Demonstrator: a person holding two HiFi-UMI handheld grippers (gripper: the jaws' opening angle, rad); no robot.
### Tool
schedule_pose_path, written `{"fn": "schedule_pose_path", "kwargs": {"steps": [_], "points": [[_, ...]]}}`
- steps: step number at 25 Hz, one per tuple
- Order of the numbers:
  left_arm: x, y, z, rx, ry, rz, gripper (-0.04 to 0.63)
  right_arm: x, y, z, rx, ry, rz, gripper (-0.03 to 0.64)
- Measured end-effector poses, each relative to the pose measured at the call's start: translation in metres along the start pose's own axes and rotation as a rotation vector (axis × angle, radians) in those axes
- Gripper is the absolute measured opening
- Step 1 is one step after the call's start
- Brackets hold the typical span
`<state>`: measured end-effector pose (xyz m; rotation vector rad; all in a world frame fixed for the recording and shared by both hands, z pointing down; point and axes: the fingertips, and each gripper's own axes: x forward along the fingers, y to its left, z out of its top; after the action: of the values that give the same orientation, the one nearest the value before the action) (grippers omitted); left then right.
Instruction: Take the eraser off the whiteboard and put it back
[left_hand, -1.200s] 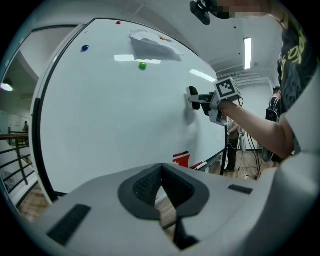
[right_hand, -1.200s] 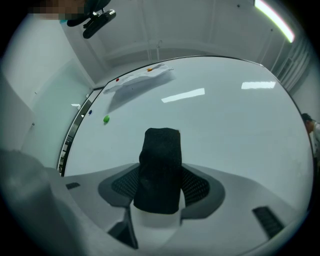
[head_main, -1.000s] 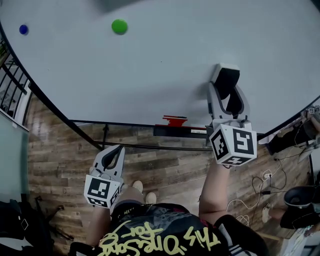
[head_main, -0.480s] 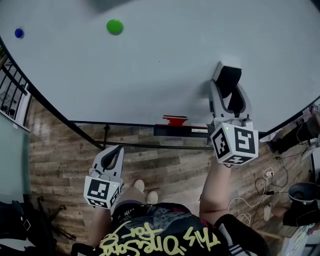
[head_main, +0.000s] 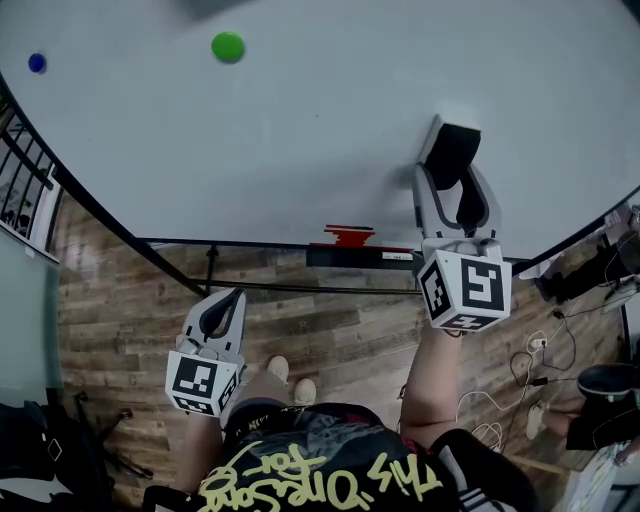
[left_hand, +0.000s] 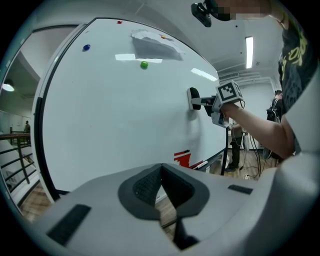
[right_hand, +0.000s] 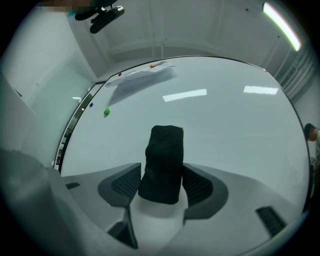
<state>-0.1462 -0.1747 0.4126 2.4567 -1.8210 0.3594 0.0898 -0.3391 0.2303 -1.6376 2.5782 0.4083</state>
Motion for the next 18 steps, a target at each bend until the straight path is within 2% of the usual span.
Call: {"fn": "schedule_pose_path", "kwargs": {"steps": [12,18], "points": [[0.008,-0.020,0.005,0.012,-0.014,-0.065,0.008,-0.045,0.021,-0.017,0.040,0.008,0.050,0.244],[0.009,-0.030,0.006,0.017,-0.025,-0.089,0.008,-0.068,0.041,-0.013,0.090,-0.019,0.117,0.244]]}}
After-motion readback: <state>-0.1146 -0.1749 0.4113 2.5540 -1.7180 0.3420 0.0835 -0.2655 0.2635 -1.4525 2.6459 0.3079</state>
